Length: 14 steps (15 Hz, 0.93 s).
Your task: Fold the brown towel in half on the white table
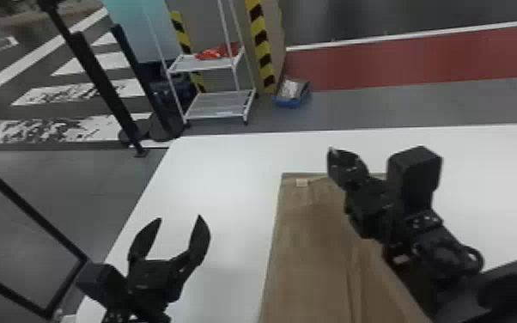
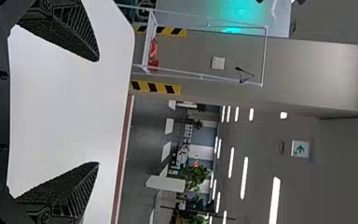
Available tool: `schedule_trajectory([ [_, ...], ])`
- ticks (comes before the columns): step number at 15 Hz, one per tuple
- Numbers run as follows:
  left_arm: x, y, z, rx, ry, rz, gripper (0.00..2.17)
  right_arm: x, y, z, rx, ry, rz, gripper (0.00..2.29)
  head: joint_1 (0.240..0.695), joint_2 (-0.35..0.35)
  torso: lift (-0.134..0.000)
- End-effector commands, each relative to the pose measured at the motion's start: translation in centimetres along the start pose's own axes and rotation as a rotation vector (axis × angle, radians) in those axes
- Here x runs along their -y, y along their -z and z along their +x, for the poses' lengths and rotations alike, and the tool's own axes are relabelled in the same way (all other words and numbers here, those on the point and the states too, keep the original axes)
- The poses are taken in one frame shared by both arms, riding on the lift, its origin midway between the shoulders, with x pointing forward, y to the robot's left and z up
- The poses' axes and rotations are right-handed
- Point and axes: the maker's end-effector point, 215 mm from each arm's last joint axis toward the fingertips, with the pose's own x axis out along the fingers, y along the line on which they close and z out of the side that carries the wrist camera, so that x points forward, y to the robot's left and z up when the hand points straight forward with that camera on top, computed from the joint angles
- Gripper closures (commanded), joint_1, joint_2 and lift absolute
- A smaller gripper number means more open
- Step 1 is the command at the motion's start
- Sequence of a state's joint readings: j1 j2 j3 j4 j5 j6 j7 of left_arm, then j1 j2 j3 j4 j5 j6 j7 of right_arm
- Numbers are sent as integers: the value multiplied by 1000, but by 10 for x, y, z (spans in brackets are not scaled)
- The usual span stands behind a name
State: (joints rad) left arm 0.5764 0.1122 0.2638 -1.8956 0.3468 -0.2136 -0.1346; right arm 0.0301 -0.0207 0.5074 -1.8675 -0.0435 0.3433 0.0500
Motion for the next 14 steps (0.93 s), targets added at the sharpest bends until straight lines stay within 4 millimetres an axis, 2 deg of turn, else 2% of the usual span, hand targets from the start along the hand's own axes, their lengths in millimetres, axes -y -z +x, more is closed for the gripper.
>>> schedule_trajectory([
  [1,-40,-15,-3,19,-70,-12,83,-84,12,15,-59,-147,-103,1642,695,350,-126],
  [2,-55,-17,-5,18,-94,-12,83,-111,38,24,-121,-196,-152,1474,695,350,-126],
  [3,-63,-18,-6,19,-109,-16,83,-118,64,27,-170,-217,-205,805,695,350,-126],
  [4,-71,-18,-6,19,-122,-20,83,-117,84,27,-206,-219,-238,19,695,350,-126],
  [7,-78,-16,-8,8,-133,-21,83,-116,94,17,-223,-228,-180,29,695,350,-126],
  [8,-76,-15,-7,5,-127,-23,83,-107,72,12,-184,-207,-140,36,695,350,-126],
  [9,-73,-14,-6,5,-123,-25,83,-97,61,4,-164,-200,-91,39,695,350,-126],
  [10,-69,-12,-4,1,-115,-24,83,-78,38,-5,-118,-168,-43,43,695,350,-126],
  [11,-60,-11,-2,-1,-94,-24,83,-45,17,-22,-74,-111,-32,46,695,350,-126],
  [12,-52,-8,0,-6,-72,-23,83,-14,9,-41,-51,-57,-32,49,695,350,-126],
  [14,-30,1,8,-22,3,-8,83,74,2,-96,-26,119,-18,53,695,350,-126],
])
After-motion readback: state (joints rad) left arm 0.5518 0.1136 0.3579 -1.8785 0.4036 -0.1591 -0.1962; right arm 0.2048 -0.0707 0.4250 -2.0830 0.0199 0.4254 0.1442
